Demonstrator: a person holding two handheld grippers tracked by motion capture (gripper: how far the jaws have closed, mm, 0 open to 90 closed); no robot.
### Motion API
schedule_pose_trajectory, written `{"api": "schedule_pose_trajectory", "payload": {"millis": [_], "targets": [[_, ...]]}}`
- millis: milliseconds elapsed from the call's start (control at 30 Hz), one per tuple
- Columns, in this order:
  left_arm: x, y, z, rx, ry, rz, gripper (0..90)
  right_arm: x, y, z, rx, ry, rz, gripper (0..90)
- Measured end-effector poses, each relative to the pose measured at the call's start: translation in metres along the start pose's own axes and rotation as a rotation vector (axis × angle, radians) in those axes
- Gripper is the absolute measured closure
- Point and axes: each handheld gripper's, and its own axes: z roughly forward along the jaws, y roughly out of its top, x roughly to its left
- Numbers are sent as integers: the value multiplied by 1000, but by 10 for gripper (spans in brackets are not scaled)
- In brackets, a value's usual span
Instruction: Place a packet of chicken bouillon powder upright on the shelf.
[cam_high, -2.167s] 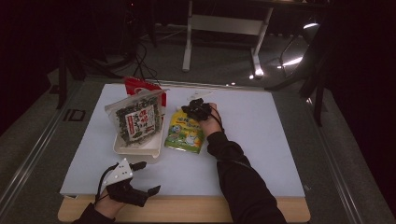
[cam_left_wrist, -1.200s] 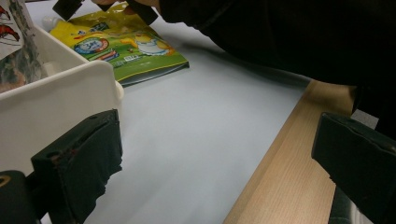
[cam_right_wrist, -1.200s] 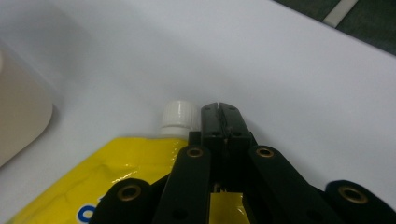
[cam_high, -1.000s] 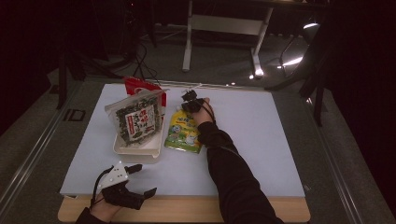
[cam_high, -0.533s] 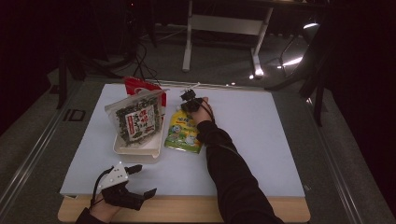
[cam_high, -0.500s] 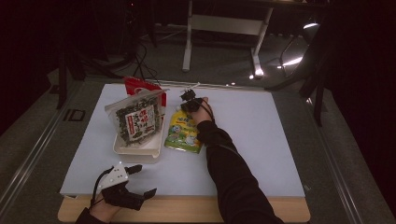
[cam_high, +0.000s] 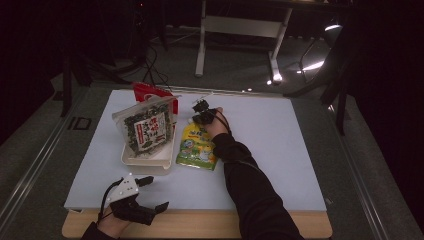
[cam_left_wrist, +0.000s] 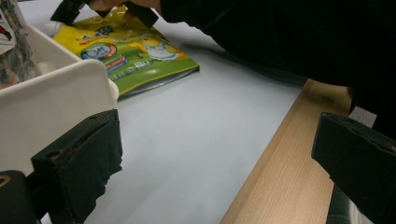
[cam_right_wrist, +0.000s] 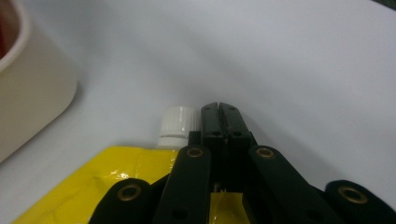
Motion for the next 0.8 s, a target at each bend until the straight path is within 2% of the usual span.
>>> {"api": "schedule_pose_trajectory", "payload": {"millis": [67,167,600,800], "targets": [[0,1,1,-2,-3,4,26,2,-3,-3,1,7,4,900],[0,2,2,-1,-4,8,26,6,-9,-7,0,12,-25,900],[0,7,11,4,-28,23,26,31,-32,-27,3,19,-42,900],[0,8,14,3,-40,22,26,42,-44,-38,5,32,-85,900]]}}
